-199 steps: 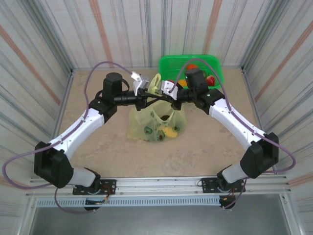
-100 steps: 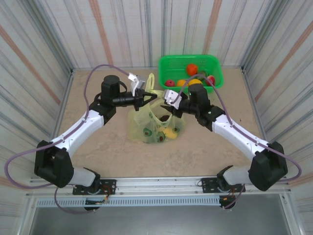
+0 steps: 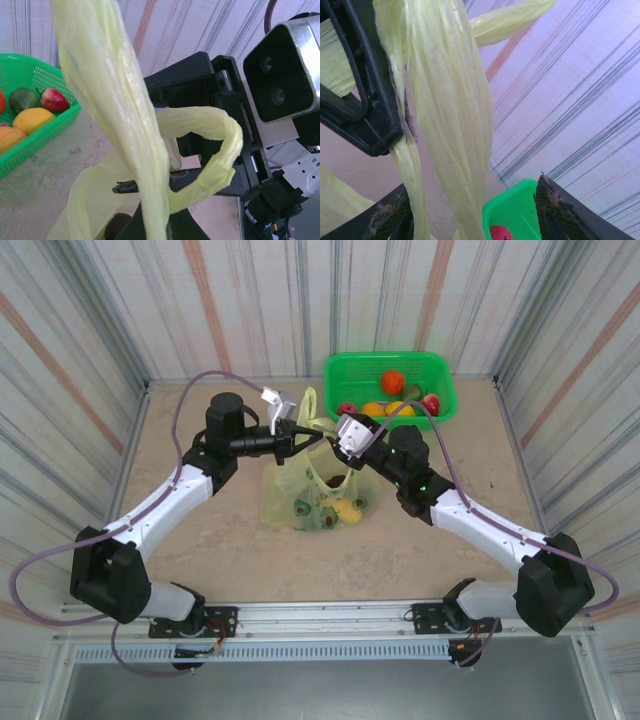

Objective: Place the fake fruits into the plastic bag and tie a complex knot

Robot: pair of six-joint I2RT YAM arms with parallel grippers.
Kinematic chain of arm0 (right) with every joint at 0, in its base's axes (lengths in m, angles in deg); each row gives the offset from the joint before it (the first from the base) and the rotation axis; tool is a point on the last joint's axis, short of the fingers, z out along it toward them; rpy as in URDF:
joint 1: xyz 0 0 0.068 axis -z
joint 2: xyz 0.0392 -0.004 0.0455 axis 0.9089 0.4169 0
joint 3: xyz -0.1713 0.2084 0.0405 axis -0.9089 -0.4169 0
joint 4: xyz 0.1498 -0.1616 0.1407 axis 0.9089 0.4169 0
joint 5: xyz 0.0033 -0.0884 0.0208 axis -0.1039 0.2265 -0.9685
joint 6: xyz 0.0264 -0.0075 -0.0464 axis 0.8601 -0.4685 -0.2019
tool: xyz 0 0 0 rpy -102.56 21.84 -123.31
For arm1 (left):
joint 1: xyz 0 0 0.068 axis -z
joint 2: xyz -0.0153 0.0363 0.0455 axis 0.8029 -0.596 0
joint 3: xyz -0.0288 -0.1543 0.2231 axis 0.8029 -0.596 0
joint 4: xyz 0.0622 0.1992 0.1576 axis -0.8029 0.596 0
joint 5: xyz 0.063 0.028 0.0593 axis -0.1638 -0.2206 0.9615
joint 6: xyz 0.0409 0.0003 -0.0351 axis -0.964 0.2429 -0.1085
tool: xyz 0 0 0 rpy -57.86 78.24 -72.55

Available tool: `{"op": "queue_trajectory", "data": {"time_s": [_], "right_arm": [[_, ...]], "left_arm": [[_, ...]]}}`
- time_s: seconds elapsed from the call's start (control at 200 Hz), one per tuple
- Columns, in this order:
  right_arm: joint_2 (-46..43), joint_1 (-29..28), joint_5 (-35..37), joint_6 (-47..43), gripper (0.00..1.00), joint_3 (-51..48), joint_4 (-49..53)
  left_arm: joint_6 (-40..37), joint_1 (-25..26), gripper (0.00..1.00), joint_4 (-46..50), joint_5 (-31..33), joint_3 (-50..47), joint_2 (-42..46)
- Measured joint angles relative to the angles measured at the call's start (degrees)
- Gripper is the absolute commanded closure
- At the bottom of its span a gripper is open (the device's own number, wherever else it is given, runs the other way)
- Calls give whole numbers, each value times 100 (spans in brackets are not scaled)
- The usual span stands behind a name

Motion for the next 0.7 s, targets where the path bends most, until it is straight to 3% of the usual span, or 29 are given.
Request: {"op": "queue_trajectory", "data": {"time_s": [0.22,0.451,0.466,0.496,0.511,0.596,0.701], "right_arm": [[-409,-24,-7,-212,38,-52,256],[-431,-516,752,-413,36,-466,-295],[-398,-557,809,-455,34,-472,-332],[-348,-634,911,-494,6,-476,-391],[-310,-675,975,-496,0,-479,-435],[-155,-852,1331,-682,1,-487,-671],[-11,-949,1698,-828,13,-518,-966]], "left_arm": [[83,-7,100,-20,-15,0,0],[188,-7,100,-131,-39,0,0],[190,-7,100,-133,-39,0,0],[208,-7,100,-133,-39,0,0],[210,-7,100,-133,-42,0,0],[216,-7,100,-136,-42,0,0],[238,-7,100,-140,-46,0,0]]}}
